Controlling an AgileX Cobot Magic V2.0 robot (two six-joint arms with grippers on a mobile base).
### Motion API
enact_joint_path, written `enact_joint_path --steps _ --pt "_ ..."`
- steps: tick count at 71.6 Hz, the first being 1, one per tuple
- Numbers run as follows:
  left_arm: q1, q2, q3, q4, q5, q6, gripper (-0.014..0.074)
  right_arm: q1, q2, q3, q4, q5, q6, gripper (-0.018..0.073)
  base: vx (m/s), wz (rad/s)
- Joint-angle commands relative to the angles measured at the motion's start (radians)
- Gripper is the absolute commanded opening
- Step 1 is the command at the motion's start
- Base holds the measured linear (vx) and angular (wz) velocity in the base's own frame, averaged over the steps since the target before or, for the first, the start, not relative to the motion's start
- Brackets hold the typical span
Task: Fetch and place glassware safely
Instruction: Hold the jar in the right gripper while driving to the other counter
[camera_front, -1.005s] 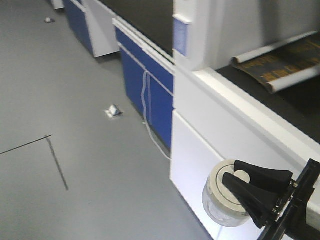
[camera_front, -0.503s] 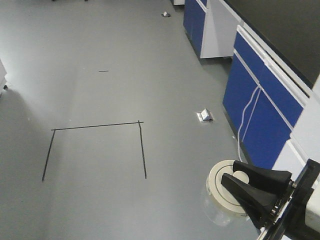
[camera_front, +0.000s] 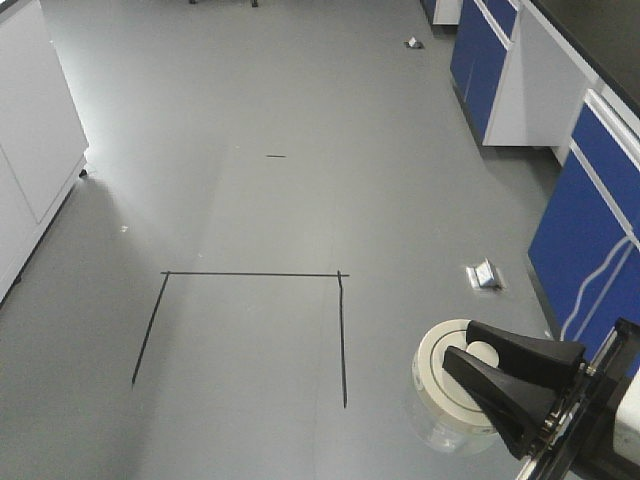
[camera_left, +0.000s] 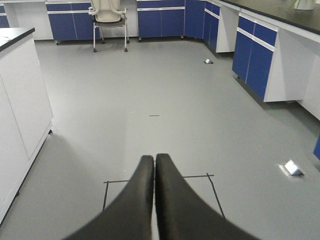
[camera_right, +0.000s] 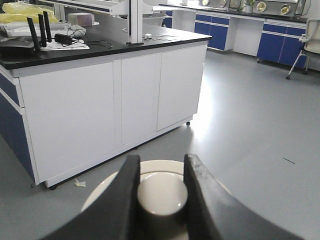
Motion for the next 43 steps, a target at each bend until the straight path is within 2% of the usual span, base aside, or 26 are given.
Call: enact_joint_path --steps 1,43 --pt "-0.007 0.013 -0.024 -0.007 -0.070 -0.001 -0.0007 -0.002 -0.003 -0.032 0.021 -0.073 -0.002 -0.0001 0.41 0.11" --pt "-0.007 0.013 -0.024 -0.007 -0.070 -0.001 -0.0007 -0.002 -0.003 -0.032 0.021 -0.073 -0.002 -0.0001 0.55 0.09"
